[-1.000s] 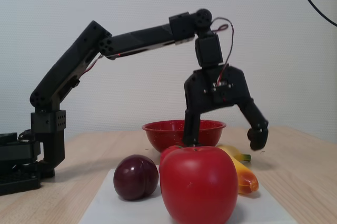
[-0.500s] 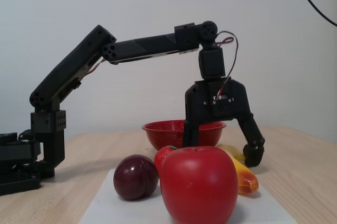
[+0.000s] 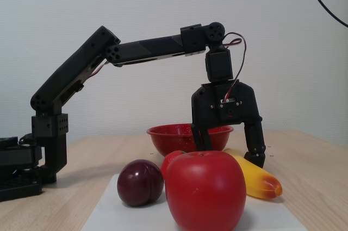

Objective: Grasp the banana and put it in the red bowl.

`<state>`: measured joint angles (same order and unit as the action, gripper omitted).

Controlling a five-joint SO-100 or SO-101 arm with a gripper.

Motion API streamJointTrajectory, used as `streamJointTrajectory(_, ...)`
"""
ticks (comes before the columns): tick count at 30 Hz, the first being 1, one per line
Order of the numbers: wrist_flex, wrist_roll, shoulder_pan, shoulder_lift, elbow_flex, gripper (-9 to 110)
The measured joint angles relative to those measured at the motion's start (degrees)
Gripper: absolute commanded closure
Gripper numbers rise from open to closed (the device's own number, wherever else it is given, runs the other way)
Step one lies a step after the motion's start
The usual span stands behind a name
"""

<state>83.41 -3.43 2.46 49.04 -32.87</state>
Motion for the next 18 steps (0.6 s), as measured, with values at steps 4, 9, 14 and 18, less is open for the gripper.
streamJointTrajectory(4,3.5,-1.3,0.0,-0.1,0.6,101)
streamJointTrajectory(9,7.6,-2.0,0.0,-0.1,0.6,101)
streamJointTrajectory(14,8.6,-1.9,0.0,1.7,-1.5,101)
streamJointTrajectory(18,8.0,-1.7,0.0,9.1,-10.0,101)
